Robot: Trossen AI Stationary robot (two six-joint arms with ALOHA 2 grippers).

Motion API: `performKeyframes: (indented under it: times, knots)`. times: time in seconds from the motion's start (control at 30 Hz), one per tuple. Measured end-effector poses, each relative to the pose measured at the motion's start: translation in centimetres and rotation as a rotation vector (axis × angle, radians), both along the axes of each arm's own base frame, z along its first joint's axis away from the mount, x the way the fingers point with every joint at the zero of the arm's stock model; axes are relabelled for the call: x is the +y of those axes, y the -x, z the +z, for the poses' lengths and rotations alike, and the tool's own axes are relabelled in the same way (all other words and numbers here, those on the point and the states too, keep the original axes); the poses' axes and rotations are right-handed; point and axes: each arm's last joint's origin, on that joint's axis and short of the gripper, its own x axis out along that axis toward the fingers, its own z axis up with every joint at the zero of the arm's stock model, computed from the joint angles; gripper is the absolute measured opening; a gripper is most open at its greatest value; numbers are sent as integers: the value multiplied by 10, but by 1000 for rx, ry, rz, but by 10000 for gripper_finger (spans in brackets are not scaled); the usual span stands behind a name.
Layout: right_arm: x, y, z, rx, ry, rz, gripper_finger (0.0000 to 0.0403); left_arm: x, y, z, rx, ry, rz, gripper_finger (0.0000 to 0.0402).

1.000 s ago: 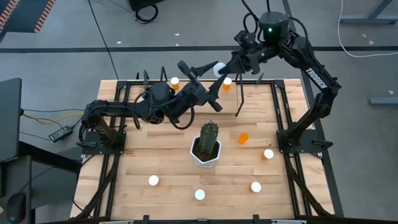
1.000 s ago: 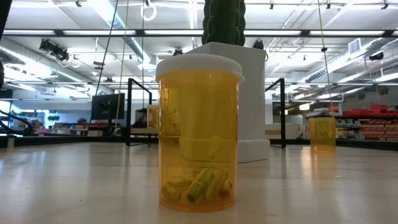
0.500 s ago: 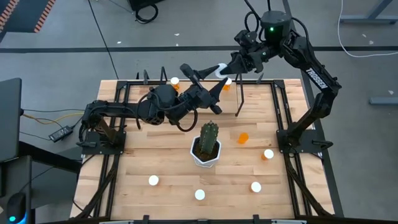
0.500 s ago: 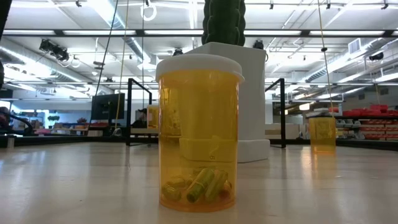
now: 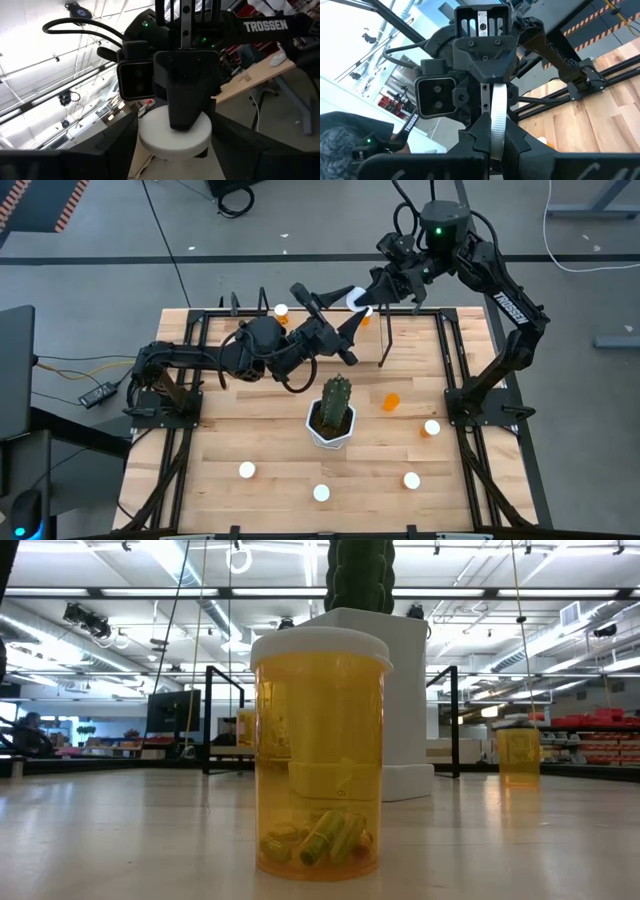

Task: Pick and place medicine bottles onto shelf by color
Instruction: Put the orange medicine bottle on the shelf

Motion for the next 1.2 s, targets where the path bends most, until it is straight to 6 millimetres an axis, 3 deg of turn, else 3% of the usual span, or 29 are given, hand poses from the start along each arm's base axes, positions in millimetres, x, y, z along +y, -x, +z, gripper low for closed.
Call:
performKeyframes:
  times: [0.7,1.2]
  knots:
    - [8,-3,0,4,-4,34,21,-1,0,0,-17,20,-15,224]
    - [1,-1,-1,1,23,-32,43,0,0,-1,-11,38,32,223]
